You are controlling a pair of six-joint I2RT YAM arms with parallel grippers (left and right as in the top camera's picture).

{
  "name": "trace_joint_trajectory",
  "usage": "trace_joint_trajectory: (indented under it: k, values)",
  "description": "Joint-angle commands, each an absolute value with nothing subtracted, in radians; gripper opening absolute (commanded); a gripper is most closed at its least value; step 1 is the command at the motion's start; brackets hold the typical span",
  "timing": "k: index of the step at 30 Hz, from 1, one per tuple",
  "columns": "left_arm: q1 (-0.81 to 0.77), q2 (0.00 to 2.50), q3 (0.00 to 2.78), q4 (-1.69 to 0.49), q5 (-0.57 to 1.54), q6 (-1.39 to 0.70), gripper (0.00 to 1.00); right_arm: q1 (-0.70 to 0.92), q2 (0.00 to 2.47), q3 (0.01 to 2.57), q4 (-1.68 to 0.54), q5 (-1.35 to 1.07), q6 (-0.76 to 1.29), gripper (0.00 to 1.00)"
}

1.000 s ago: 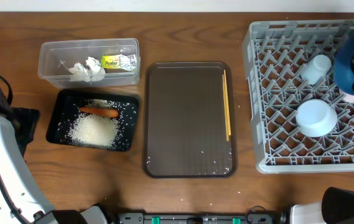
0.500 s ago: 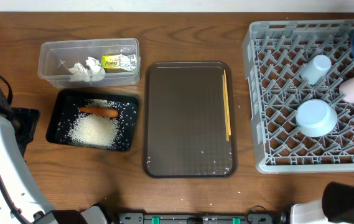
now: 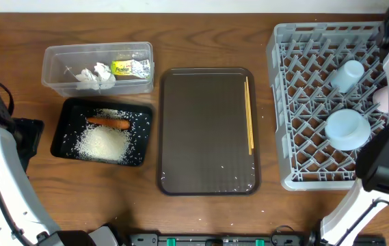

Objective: Sort waste into correct bins and load items into the dishwasher rack

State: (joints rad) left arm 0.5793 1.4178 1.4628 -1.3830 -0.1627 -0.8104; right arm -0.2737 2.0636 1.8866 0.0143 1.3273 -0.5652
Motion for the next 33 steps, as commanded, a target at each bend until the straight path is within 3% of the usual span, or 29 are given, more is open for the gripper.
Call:
trace_joint_trajectory:
  k: [1,12,33]
  values:
    - [0.583,1.422,1.464,-1.386,-0.168,-0.804,0.98,-0.323,2.099,1.902,0.035,1.406,-0.764,0.01]
    - [0.583,1.422,1.464,-1.386,-0.168,-0.804,0.98,-0.385,2.189,1.901,0.034,1.343,-0.741,0.01]
    - [0.583,1.422,1.464,-1.386,-0.168,-0.804,0.98,-0.259,2.286,1.901,0.001,1.358,-0.71,0.02]
